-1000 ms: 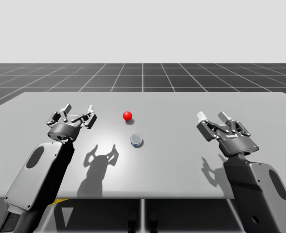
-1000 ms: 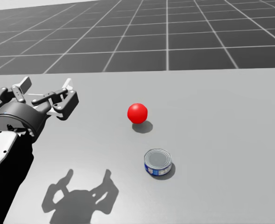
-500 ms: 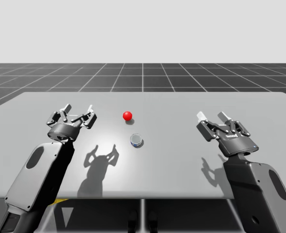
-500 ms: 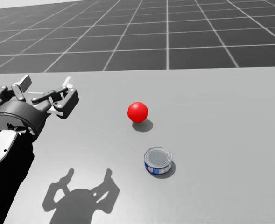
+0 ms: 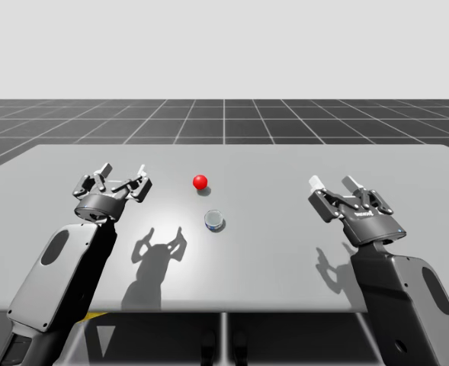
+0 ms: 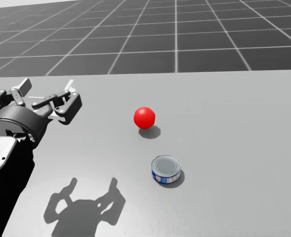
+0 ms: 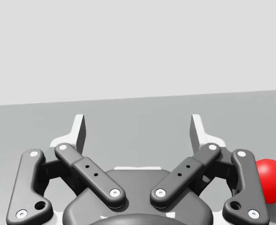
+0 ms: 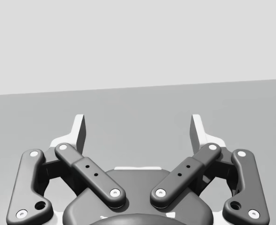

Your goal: Watch the red light. When it turns green, pick up the object.

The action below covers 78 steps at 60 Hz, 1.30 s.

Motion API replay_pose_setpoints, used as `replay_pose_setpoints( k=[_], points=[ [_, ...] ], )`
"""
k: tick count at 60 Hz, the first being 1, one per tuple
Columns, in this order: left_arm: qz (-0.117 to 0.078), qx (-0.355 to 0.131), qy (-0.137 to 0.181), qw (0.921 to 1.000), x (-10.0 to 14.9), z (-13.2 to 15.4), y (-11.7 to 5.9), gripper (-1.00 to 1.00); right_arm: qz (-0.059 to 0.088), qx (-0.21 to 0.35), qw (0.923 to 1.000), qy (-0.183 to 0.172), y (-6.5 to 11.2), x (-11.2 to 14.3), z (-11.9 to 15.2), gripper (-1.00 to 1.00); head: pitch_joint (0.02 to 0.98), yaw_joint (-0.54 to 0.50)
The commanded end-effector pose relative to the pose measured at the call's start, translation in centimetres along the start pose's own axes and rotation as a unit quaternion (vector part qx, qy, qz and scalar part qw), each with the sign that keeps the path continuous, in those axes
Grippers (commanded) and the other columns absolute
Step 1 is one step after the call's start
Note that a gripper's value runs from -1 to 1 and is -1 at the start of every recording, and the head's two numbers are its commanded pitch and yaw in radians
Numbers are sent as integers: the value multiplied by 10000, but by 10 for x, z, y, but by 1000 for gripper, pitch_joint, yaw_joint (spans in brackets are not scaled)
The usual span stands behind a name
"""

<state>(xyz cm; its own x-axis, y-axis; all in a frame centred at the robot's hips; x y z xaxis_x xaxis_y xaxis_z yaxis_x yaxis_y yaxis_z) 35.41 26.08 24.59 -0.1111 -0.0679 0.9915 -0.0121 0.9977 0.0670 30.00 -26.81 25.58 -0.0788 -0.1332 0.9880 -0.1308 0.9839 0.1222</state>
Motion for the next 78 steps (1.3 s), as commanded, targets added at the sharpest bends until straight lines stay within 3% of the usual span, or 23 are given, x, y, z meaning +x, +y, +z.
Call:
replay_pose_setpoints(
  k=[1, 52, 78],
  points=[
    [-19, -8, 3, 10000, 0, -1, 0, -1000, 6, -4, 10000, -5, 0, 0, 0, -1000, 632, 131],
    [-37, -29, 6, 10000, -2, 0, -1, -1000, 9, 1, 10000, -3, 0, 1, 0, -1000, 638, 128],
    [-33, -155, 52, 9999, -1, 0, -5, -1000, 2, 22, 10000, 8, -1, 2, 0, -1000, 812, 63]
  ],
)
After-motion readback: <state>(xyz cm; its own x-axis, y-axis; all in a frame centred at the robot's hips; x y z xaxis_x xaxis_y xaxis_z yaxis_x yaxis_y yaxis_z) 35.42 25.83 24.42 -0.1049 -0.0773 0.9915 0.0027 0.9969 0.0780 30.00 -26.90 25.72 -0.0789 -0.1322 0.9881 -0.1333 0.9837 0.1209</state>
